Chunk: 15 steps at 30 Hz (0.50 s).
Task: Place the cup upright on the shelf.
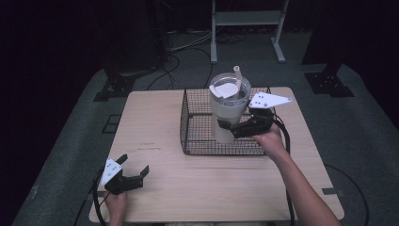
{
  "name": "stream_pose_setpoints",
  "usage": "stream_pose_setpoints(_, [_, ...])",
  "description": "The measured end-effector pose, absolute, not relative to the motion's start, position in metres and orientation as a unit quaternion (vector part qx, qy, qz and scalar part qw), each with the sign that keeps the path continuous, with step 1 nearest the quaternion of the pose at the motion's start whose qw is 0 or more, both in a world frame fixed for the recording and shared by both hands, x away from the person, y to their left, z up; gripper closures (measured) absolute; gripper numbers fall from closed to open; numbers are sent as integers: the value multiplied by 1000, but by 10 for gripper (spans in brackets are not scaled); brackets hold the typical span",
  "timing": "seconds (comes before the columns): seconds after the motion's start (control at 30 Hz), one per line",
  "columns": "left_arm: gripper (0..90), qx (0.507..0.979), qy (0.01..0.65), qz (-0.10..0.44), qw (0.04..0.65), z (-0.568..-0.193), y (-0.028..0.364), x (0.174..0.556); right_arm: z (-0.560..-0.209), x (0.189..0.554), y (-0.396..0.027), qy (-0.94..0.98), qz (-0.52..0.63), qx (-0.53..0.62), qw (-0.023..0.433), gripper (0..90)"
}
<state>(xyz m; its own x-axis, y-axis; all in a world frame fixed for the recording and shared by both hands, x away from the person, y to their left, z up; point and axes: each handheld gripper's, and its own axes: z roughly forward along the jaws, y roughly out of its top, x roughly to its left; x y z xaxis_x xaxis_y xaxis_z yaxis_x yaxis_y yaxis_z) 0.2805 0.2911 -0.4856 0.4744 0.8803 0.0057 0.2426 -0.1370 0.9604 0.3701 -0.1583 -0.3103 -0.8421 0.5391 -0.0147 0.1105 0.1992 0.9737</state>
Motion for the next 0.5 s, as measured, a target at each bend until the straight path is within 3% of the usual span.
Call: stream_pose_setpoints(0.5, [0,686,408,308,517,-486,292,281,-310,426,-130,756,591,225,169,88])
